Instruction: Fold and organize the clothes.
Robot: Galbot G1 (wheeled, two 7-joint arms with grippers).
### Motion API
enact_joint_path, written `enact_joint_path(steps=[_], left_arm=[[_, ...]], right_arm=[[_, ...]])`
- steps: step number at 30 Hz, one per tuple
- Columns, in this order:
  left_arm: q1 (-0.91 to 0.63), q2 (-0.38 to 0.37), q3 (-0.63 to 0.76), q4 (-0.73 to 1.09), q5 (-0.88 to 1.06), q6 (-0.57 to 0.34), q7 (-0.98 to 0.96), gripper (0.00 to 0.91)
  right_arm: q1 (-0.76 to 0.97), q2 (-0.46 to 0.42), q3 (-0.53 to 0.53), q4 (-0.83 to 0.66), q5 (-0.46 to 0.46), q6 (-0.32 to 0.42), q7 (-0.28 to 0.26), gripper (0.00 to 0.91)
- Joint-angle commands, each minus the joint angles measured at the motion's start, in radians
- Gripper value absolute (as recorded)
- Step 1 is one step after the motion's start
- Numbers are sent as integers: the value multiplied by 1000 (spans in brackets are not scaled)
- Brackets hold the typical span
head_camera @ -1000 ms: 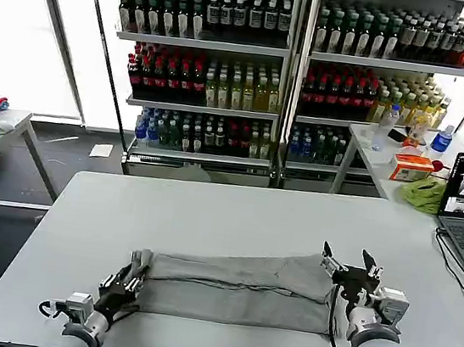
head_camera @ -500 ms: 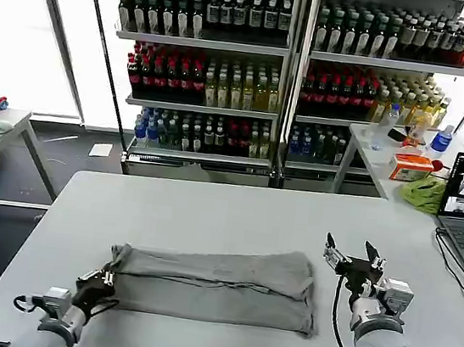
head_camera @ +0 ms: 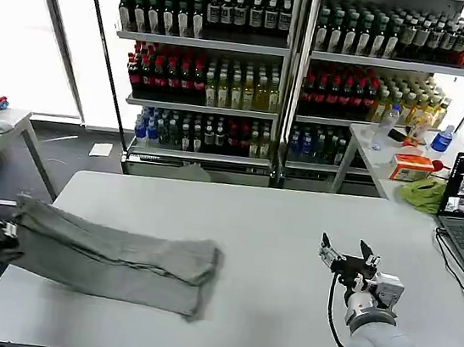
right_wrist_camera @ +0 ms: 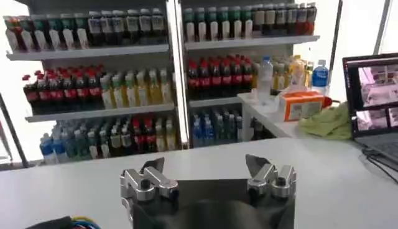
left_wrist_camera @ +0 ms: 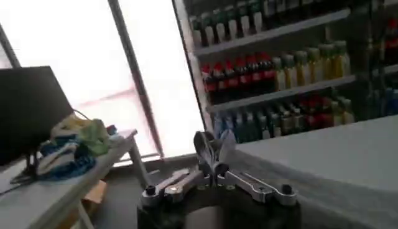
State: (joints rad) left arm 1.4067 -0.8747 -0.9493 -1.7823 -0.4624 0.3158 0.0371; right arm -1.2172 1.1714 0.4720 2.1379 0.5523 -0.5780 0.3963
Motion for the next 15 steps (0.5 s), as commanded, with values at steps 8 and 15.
enact_joint_path(steps=[8, 15], left_arm=[[-68, 80, 17, 18, 9, 5, 9, 0], [-39, -28, 201, -107, 37, 25, -9, 0]], right_arm=[[-43, 34, 13, 8, -17, 0, 11, 907], [-86, 49, 34, 42, -33, 1, 11, 907]])
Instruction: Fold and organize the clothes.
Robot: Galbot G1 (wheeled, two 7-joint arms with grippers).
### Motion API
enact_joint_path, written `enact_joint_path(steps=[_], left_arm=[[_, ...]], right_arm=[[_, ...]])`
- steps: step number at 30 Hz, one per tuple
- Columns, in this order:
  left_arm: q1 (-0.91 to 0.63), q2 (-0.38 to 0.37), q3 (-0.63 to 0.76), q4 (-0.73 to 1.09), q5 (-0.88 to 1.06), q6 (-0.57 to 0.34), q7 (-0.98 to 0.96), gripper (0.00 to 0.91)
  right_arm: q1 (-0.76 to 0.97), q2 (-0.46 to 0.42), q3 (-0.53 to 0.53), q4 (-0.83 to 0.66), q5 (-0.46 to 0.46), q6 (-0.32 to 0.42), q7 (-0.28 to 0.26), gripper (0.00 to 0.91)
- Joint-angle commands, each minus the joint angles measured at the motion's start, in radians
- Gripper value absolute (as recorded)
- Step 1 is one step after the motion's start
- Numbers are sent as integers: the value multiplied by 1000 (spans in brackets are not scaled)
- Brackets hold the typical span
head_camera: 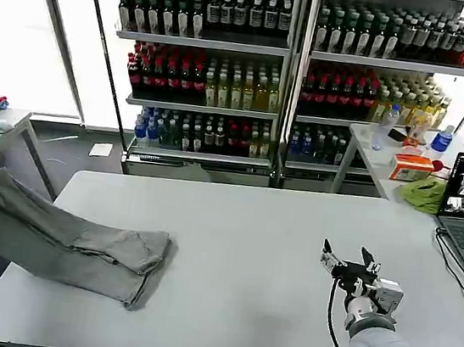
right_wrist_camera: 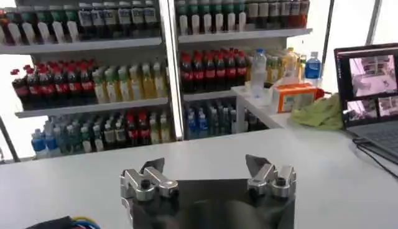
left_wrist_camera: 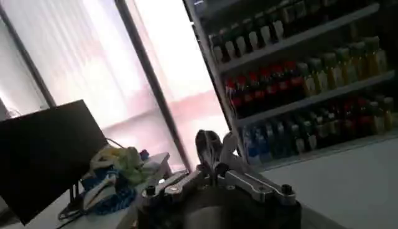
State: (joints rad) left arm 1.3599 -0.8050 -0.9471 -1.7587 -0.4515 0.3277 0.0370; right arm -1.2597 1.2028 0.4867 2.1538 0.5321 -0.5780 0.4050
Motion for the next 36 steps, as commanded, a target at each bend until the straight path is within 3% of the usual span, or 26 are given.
enact_joint_path(steps=[1, 13, 25, 36], left_arm=[[8, -106, 225, -141, 32, 16, -10, 0], [-31, -143, 485, -178, 114, 37, -41, 0], [-90, -165, 587, -172, 80, 69, -58, 0], [-107, -180, 599, -219, 34, 92, -74, 0]], right_arm=[[-51, 20, 26, 31, -13, 1, 3, 907], [-130, 54, 66, 65, -31, 10, 2, 907], [-199, 76, 104, 95, -45, 25, 0, 907], [-214, 95, 95, 86, -72, 30, -1, 907]])
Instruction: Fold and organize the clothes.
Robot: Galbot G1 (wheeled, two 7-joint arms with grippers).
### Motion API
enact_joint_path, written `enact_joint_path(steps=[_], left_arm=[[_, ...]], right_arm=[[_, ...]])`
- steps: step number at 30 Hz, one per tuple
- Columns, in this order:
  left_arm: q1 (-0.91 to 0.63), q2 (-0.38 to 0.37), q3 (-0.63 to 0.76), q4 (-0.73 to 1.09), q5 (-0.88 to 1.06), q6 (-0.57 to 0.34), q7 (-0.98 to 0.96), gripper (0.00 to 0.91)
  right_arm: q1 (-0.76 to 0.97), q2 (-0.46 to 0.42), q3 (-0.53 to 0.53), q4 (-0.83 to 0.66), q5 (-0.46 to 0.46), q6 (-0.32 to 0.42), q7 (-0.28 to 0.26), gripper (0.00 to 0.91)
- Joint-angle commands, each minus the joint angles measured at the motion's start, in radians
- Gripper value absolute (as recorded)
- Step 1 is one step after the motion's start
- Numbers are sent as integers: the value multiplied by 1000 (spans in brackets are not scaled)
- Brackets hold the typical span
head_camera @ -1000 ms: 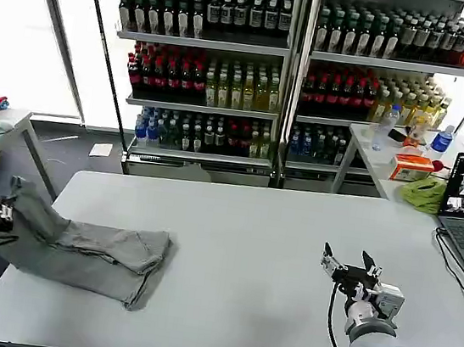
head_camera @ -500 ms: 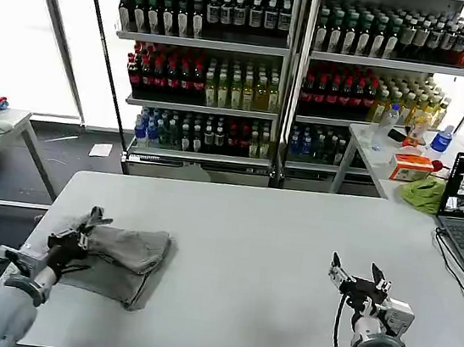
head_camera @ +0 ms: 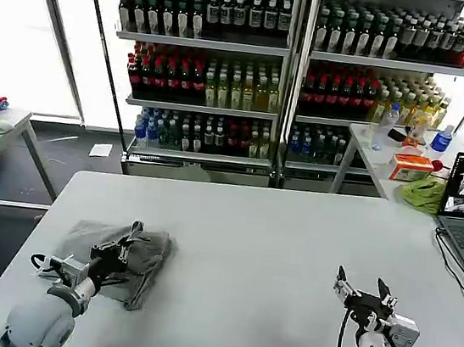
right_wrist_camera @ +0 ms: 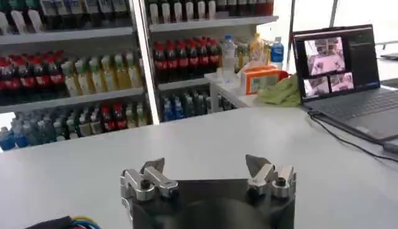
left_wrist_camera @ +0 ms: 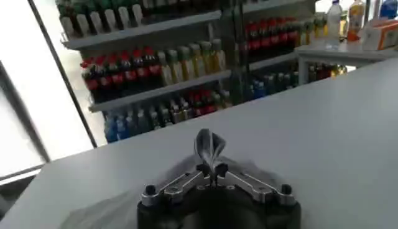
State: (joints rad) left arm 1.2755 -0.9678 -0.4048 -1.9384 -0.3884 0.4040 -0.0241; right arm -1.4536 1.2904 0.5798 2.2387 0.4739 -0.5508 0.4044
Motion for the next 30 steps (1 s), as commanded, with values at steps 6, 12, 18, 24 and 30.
enact_joint_path(steps=[6, 12, 18, 24, 30], left_arm=[[-14, -24, 62, -19, -17, 10, 5, 0], [-12, -73, 72, 20, -160, 10, -2, 907], [19, -124, 82, -1, -300, -4, -8, 907], [17, -126, 40, -131, -504, 15, -55, 907], [0, -76, -52, -179, -542, 12, -96, 907]], right_arm=[[-19, 8, 0, 3, -16, 2, -1, 907], [-14, 10, -8, -7, -18, 5, -1, 907], [-8, 5, -23, -17, -25, 6, -1, 907], [6, -10, -29, -26, -23, 5, 1, 907], [32, -23, -53, -33, -21, 3, 1, 907]])
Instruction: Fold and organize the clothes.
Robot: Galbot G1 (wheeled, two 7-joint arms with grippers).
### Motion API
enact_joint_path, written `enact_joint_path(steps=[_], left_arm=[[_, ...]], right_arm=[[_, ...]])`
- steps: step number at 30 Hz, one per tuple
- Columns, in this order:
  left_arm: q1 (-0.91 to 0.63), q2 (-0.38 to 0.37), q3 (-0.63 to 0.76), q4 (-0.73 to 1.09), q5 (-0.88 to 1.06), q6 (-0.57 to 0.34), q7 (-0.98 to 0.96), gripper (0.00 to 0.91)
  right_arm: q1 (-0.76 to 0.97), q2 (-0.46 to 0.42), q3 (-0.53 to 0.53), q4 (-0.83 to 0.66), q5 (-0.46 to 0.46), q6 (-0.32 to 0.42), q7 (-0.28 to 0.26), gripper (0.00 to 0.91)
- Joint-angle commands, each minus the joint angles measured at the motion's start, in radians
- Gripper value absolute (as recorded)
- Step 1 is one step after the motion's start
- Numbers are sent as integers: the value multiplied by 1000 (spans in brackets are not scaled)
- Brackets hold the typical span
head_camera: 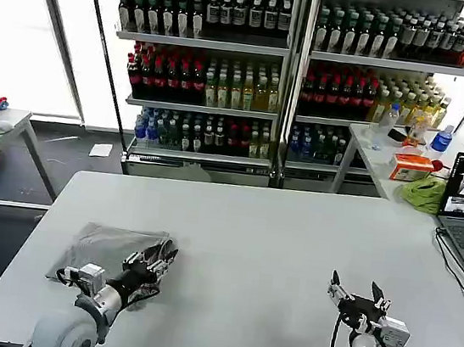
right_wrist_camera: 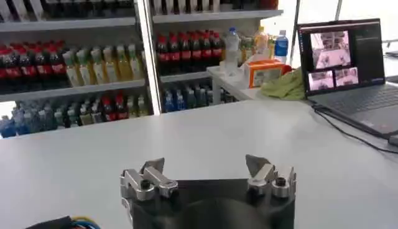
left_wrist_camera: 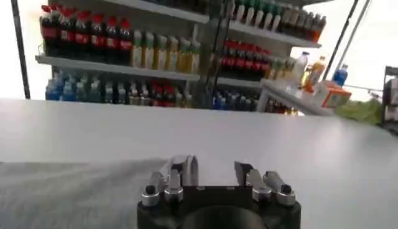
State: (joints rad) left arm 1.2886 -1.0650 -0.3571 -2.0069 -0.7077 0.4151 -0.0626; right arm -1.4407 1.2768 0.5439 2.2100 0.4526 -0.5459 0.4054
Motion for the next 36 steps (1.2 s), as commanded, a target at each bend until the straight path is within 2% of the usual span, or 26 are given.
enact_joint_path(steps=[1, 6, 11, 20, 36], left_arm=[[-18, 34, -119, -100, -222, -3, -61, 907], [-33, 102, -216, -2, -199, -20, -66, 907], [-51, 123, -262, 106, -179, -38, -49, 907], [-45, 120, -299, 268, -164, -62, -4, 907], [-15, 104, -289, 350, -86, -71, 56, 907]], right_arm=[[24, -13, -26, -4, 1, -3, 0, 907], [59, -41, -70, 7, 1, -17, 5, 907], [72, -50, -85, 17, -1, -24, 8, 907], [57, -46, -77, 24, -1, -21, 13, 907], [33, -38, -78, 16, -14, -12, 11, 907]])
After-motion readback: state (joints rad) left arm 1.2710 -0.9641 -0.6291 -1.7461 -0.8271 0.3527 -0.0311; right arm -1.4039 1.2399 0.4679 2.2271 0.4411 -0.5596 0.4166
